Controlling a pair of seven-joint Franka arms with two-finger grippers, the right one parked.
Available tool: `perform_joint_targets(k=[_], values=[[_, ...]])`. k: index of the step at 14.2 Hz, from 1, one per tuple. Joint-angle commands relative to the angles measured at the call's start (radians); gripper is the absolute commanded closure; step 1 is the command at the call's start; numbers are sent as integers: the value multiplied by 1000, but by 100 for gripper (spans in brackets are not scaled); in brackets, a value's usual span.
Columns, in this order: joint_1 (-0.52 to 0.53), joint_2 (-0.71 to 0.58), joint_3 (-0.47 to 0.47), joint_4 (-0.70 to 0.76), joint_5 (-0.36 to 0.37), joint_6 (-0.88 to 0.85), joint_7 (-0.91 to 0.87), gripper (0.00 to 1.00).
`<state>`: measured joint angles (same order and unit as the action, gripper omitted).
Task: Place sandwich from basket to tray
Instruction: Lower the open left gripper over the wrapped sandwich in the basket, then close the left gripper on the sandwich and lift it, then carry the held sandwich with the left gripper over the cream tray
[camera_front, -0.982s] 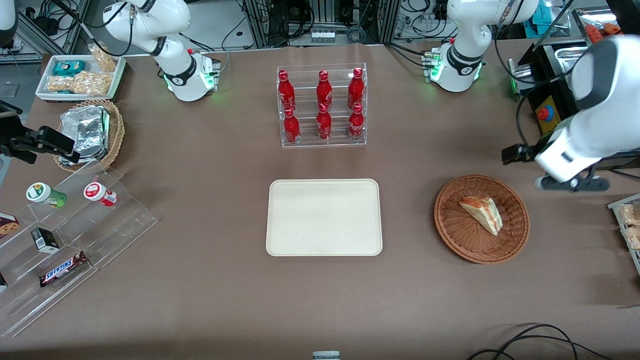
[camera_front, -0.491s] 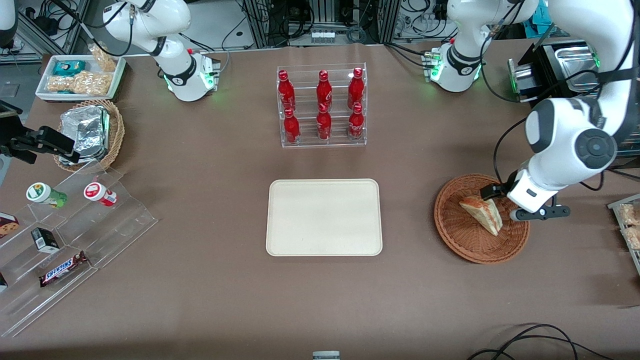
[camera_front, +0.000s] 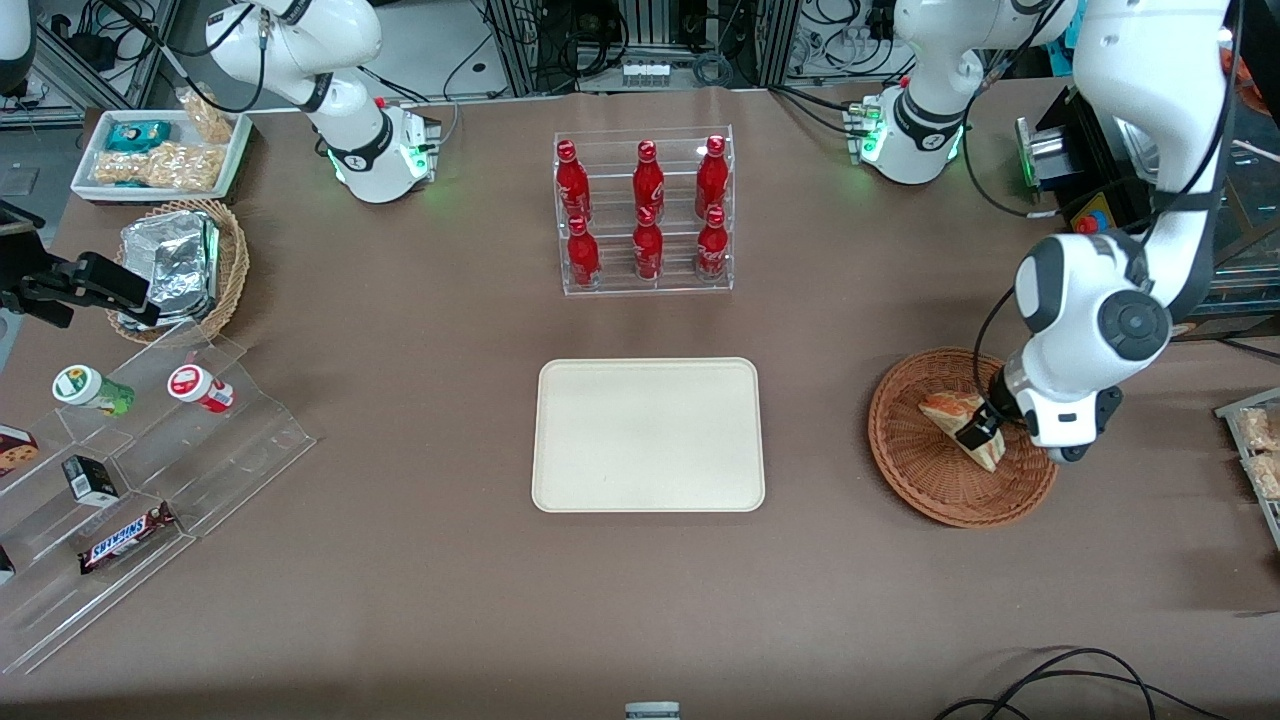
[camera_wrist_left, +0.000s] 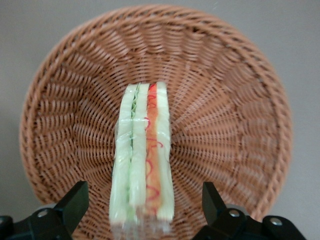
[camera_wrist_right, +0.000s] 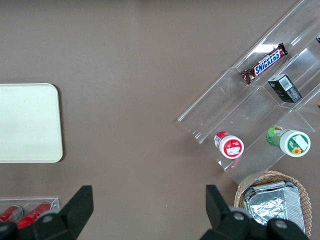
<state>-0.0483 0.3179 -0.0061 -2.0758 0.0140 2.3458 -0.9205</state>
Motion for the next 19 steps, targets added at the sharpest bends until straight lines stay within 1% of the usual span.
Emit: perform_joint_targets(k=[1,2,3,4,5,6,8,9,11,13,15,17,19], values=[[-1,43,1,20,4,10,-58,61],[-1,44,1,22,4,6,-66,86],[-2,40,1,22,9,-2,-64,90],[-2,32,1,25,11,-25,-63,92],[-2,17,1,57,15,-96,-61,93],[-4,15,1,116,17,-208,-58,93],[-15,30,-3,280,17,-462,-55,93],[-19,44,-6,342,15,-541,-51,93],[-77,50,-9,358,12,-550,-34,93],[-139,61,-9,358,-2,-496,43,93],[-205,88,-11,367,-8,-429,144,91],[-263,142,-34,417,-66,-370,170,91],[-306,211,-66,494,-78,-361,157,89]])
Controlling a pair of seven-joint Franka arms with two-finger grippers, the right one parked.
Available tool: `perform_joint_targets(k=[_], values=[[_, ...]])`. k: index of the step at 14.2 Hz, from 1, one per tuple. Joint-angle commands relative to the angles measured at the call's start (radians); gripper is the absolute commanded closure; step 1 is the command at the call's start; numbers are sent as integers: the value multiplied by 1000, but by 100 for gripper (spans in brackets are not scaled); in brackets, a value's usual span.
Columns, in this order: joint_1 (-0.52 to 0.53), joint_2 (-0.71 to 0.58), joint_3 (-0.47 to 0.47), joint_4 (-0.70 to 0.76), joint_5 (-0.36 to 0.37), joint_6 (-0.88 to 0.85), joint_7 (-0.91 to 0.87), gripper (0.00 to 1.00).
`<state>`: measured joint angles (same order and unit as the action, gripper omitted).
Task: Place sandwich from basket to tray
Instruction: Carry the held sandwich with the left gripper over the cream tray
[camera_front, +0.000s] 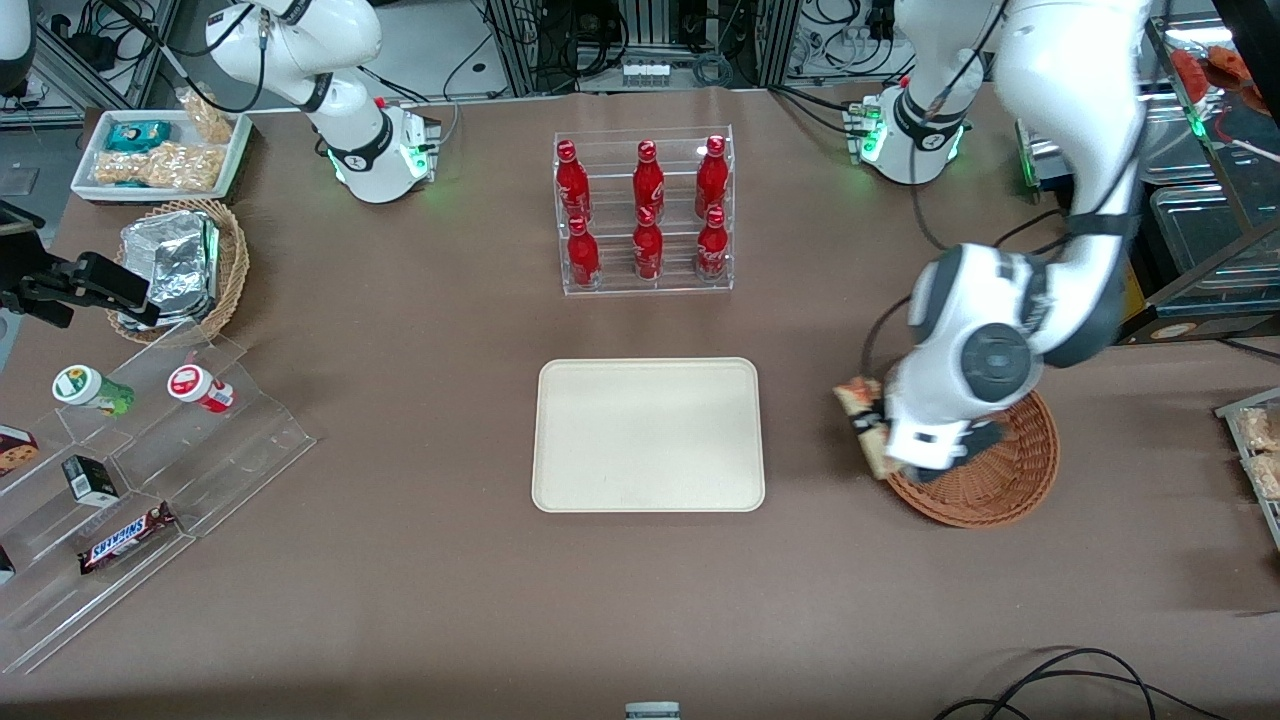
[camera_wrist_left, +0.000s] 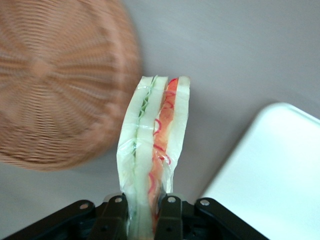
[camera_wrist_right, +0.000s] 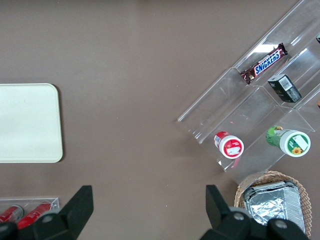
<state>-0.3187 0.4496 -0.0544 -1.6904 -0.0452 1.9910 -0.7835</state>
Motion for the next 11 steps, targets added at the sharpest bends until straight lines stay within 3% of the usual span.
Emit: perform_joint_targets(k=[1,4,11], values=[[-60,119,-27,145,-21,-3,-3,89],[-161,195,-27,221,-13,29,-33,90],[-345,270,-25,232,34,235,-34,91]])
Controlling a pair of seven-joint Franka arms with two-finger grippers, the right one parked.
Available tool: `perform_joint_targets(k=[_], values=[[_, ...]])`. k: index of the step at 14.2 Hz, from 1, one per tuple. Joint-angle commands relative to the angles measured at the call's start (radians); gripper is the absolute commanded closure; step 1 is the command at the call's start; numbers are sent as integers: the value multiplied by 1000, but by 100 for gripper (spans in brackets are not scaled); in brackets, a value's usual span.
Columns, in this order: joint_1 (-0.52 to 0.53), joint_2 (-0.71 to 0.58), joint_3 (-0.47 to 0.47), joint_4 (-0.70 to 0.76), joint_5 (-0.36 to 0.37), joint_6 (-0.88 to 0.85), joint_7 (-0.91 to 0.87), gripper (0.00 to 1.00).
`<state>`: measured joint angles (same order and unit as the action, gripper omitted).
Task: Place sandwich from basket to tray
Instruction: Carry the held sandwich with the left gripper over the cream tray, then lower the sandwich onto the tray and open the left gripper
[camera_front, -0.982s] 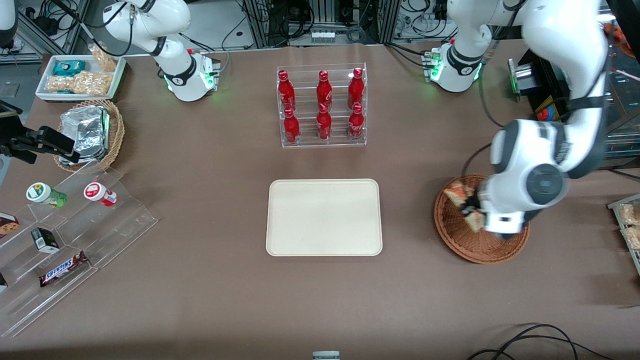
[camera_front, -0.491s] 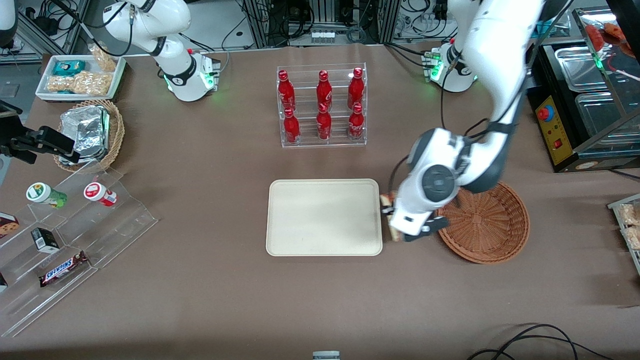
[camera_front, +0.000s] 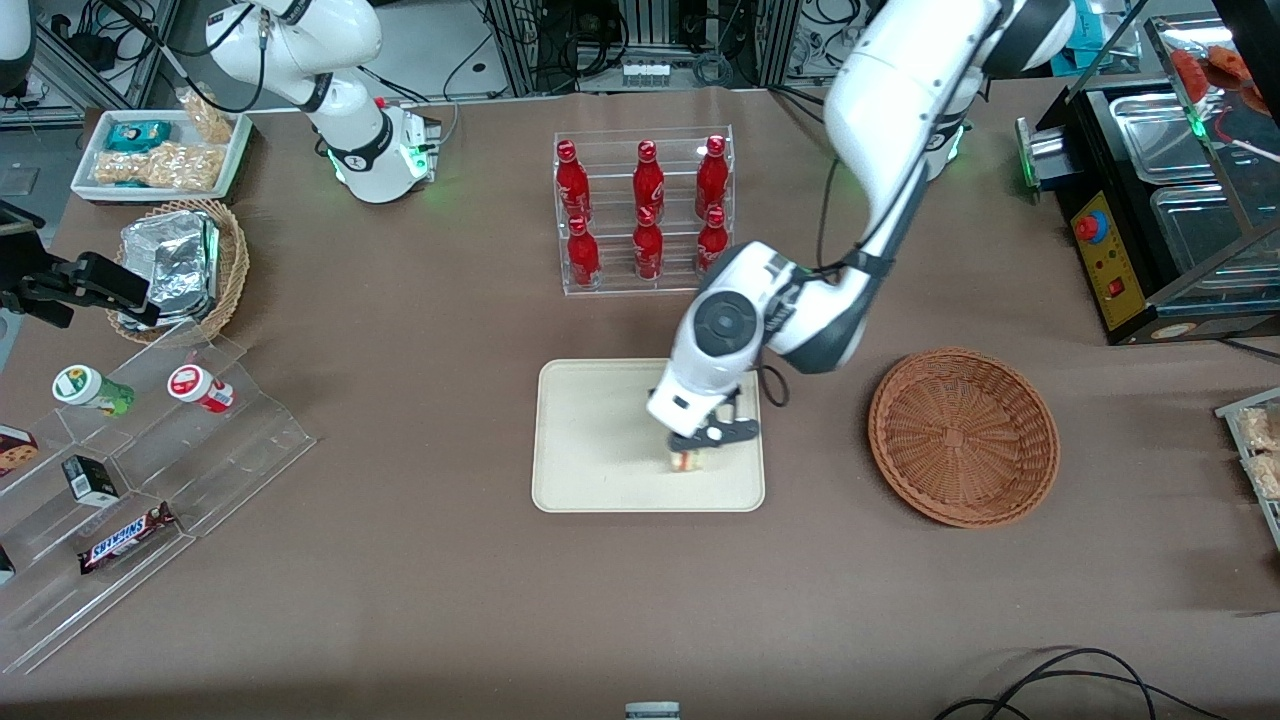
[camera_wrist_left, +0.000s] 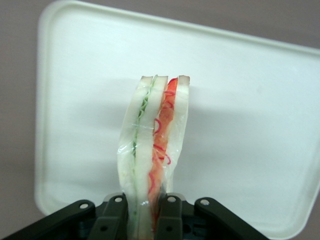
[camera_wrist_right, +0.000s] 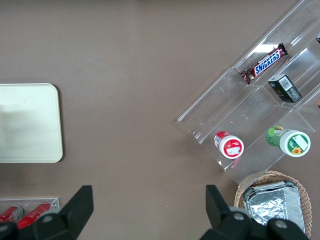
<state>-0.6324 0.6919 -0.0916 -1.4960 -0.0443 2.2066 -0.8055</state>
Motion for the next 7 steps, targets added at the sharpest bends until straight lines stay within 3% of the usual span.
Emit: perform_joint_targets(k=[1,7], values=[[-50,38,12,49,43,22,-15,91],[-75,80,12,89,50,22,-37,84]])
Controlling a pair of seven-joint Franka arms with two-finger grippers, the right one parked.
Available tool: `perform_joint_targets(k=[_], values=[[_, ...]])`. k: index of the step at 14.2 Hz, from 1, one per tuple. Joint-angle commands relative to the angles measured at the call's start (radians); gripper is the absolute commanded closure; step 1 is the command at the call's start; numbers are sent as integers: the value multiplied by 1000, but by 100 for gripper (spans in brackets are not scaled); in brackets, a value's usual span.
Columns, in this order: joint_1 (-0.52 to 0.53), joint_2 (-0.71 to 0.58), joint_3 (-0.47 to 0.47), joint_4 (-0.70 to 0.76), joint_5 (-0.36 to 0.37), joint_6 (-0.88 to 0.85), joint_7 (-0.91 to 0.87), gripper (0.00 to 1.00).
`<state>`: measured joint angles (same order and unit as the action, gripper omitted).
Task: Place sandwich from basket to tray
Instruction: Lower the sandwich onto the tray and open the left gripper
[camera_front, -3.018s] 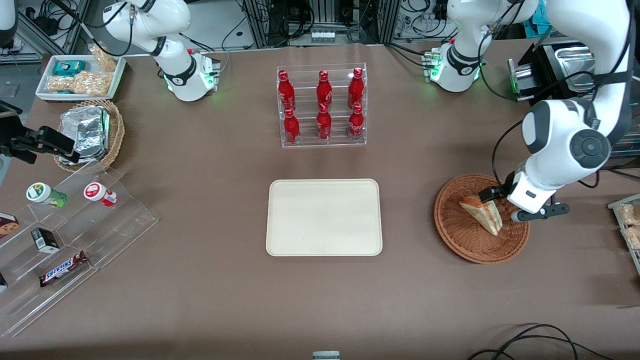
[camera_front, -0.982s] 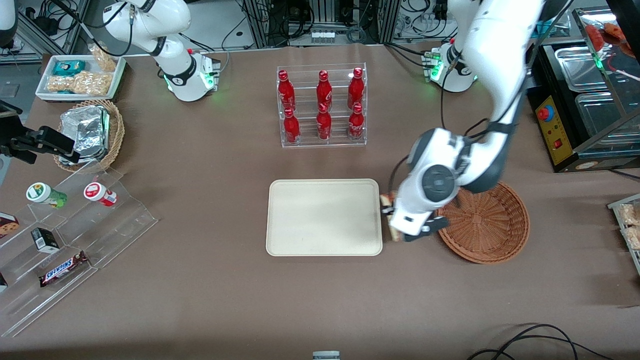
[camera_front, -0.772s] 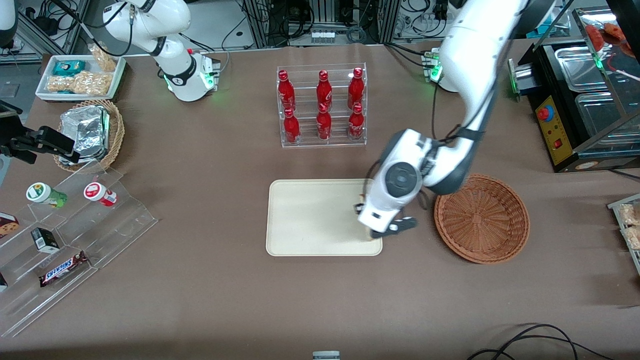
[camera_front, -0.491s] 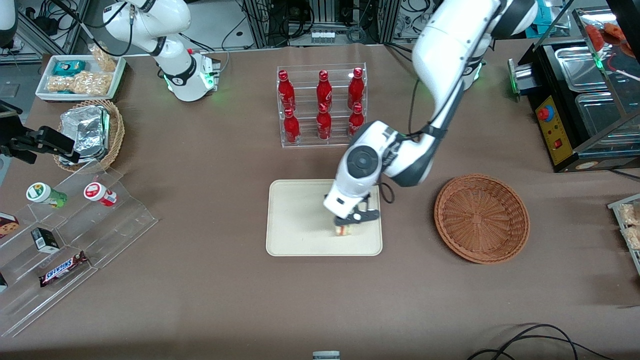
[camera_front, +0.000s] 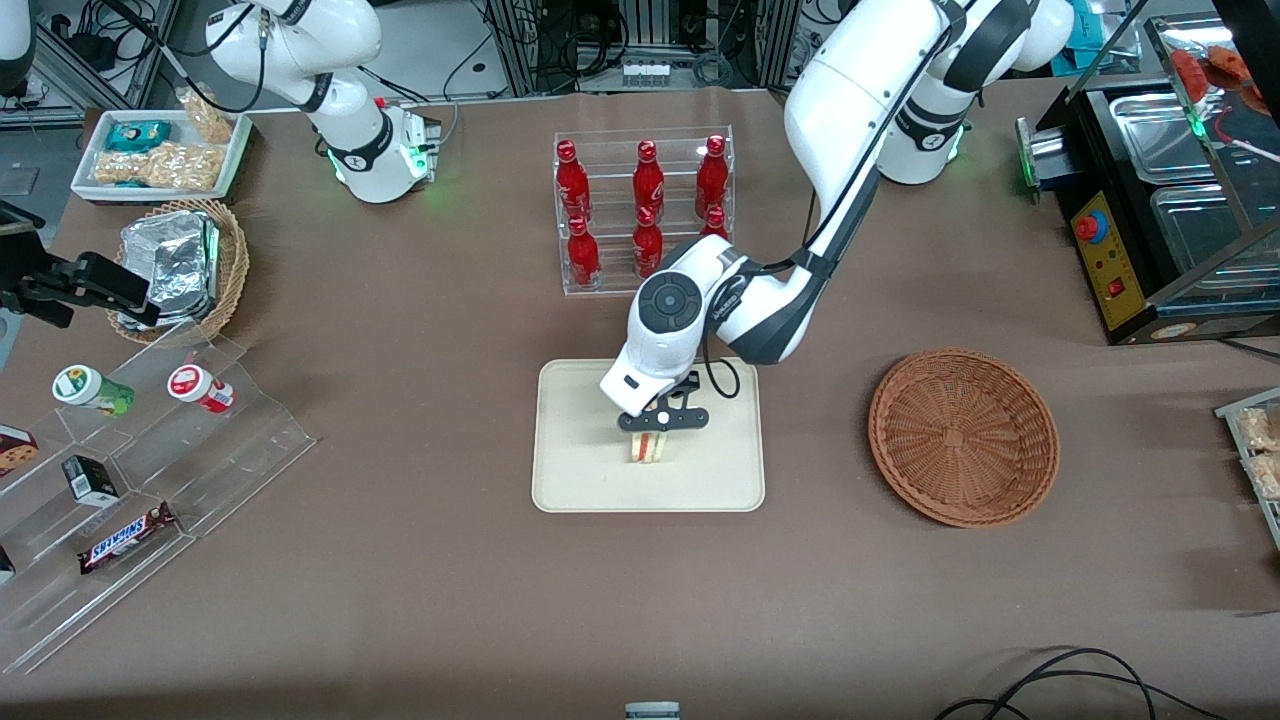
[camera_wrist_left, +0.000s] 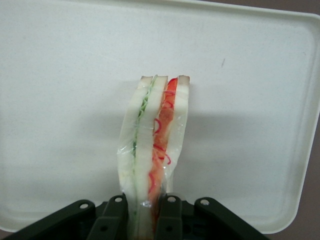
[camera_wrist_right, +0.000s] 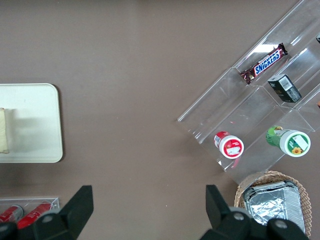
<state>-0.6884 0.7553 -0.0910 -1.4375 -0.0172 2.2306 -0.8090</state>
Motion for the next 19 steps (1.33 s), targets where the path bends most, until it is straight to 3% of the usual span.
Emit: perform_joint_targets(k=[1,5,6,7,8,13,19], values=[[-17,15,14,31,22,-2,-35,84],[-8,19,25,31,19,1,-44,81],[-8,24,30,28,19,12,-44,64],[-8,24,30,25,22,23,-32,12],[-10,21,31,23,22,30,-41,0],[-10,-117,66,-1,23,-24,-39,0],[-7,-367,158,-4,11,-427,-88,0]])
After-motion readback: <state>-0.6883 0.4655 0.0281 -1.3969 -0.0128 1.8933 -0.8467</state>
